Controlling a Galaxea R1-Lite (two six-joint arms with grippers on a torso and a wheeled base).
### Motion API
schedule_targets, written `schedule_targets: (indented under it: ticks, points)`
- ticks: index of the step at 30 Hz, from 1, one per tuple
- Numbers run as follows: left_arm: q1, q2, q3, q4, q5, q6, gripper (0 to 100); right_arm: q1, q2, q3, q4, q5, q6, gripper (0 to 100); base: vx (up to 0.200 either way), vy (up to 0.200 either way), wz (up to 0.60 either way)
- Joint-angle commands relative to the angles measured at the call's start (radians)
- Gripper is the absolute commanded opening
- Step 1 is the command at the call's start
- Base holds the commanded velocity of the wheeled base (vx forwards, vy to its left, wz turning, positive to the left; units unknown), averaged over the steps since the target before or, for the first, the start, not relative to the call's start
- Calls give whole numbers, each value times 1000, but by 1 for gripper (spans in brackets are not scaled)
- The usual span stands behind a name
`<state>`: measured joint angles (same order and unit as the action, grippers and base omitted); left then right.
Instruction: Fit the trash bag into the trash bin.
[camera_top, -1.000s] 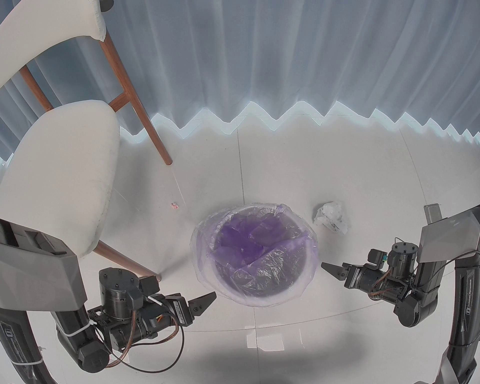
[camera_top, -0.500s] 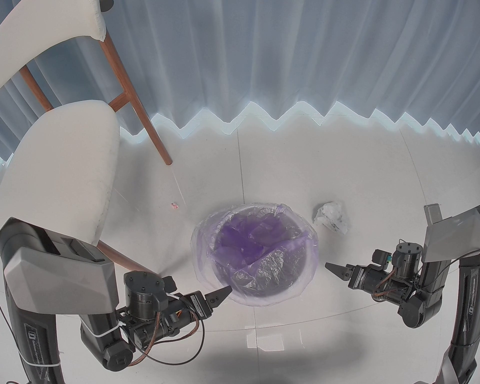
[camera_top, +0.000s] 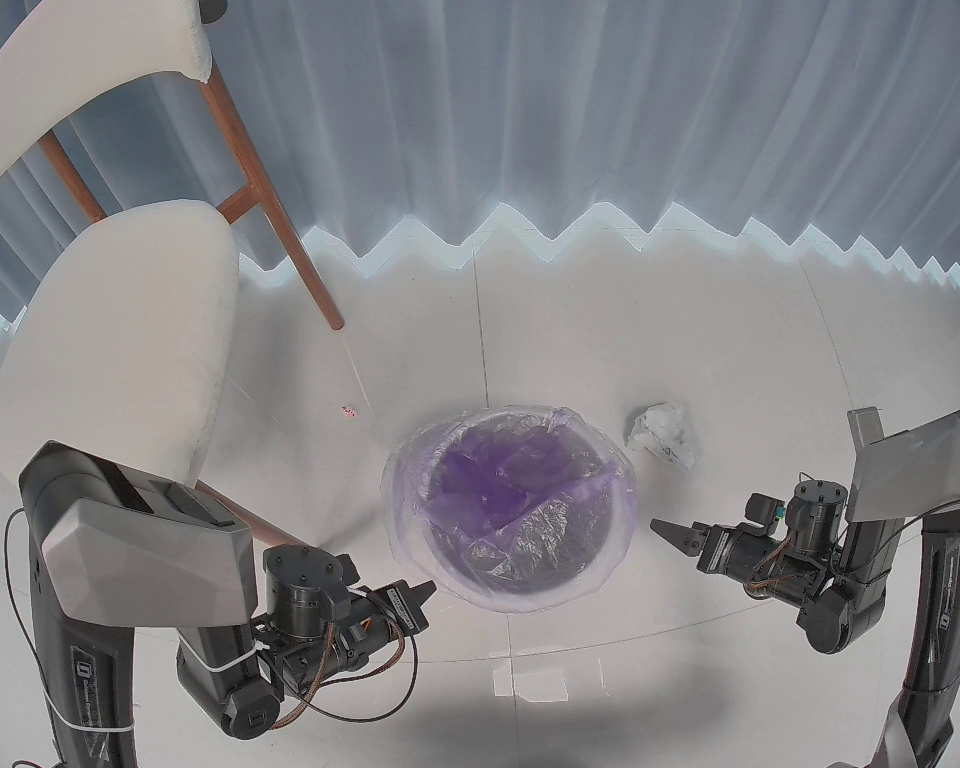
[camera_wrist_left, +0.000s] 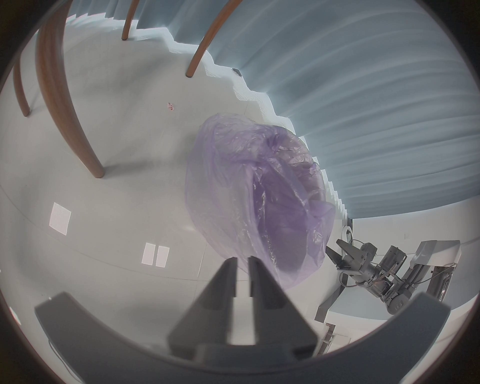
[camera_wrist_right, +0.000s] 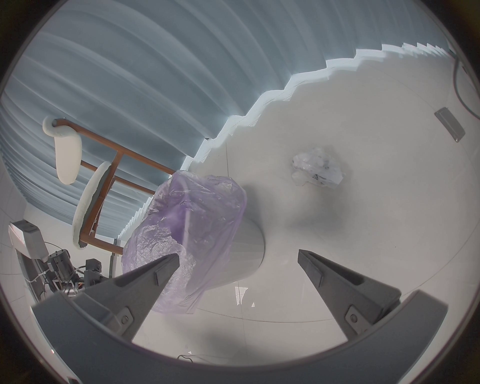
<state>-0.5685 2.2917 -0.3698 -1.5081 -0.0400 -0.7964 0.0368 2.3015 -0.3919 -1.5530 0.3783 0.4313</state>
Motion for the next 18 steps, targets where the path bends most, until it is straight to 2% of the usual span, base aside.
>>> schedule_targets:
  ticks: [1, 11, 12, 18]
  points:
    - [1, 9, 0, 0, 0, -6, 0, 0, -4, 1, -18, 1, 0, 100, 0, 0, 0]
    - [-1, -1, -1, 0, 43, -3, 0, 2, -5, 4, -18, -9, 0, 100, 0, 0, 0]
    - [-7, -8, 0, 0, 43, 6, 100, 2, -5, 5, -18, -19, 1, 100, 0, 0, 0]
    - [-22, -12, -1, 0, 54, 45, 100, 5, -4, 5, -18, -30, 1, 100, 0, 0, 0]
